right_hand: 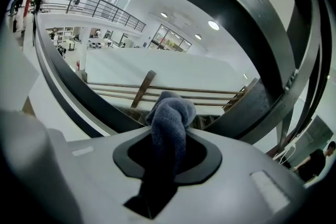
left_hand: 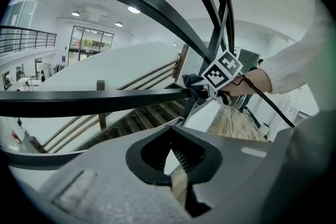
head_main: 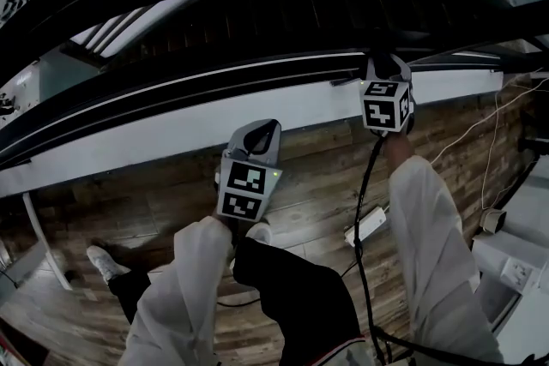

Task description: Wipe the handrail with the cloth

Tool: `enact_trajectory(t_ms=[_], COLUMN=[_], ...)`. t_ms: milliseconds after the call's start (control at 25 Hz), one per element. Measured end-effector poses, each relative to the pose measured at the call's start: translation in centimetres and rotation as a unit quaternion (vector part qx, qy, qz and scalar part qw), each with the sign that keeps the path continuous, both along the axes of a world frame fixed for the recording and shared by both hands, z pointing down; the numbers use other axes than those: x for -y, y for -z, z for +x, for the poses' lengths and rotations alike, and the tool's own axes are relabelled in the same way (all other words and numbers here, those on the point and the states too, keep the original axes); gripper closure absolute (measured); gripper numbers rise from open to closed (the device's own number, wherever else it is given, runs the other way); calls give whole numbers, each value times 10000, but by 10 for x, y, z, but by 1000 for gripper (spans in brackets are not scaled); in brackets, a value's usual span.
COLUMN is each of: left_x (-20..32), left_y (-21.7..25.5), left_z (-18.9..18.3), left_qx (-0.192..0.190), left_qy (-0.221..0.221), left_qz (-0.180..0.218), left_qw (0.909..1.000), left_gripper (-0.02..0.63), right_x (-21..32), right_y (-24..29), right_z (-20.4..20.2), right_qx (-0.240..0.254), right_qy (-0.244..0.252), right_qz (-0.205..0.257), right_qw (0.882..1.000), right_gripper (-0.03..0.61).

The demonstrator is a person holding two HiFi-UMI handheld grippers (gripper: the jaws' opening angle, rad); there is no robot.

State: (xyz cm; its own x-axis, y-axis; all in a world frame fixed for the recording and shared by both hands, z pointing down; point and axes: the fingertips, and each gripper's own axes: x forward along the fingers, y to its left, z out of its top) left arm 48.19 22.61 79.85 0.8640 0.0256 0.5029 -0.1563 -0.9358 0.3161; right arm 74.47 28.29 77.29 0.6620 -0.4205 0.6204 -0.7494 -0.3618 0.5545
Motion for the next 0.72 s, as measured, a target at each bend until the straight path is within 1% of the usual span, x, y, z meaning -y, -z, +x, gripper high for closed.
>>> enact_trajectory(t_ms=[200,360,440,560,720], left_x=[0,10,20,39,62], left_y=[-3,3,6,12,30], left_z=[-12,-26,-38,-61,-88], left_qx=[56,49,59,91,58], left_qy=[65,134,194,339,513], left_qz=[-78,-78,-59,-16,23], left_qw=[9999,9999,9998,9994,9987], left_gripper=[611,611,611,611,611], right_x=[-10,-12,-12,-6,4], right_y=[1,2,6,14,25], right_z=[14,20,18,2,-34], right_qx=[-100,-101,-108,-87,-39], right_qy=[-236,-489,-623,-695,-646], right_qz=[-49,-97,-47,81,162], right_qw=[9997,9987,9980,9975,9978], right_gripper=[489,488,488,488,488])
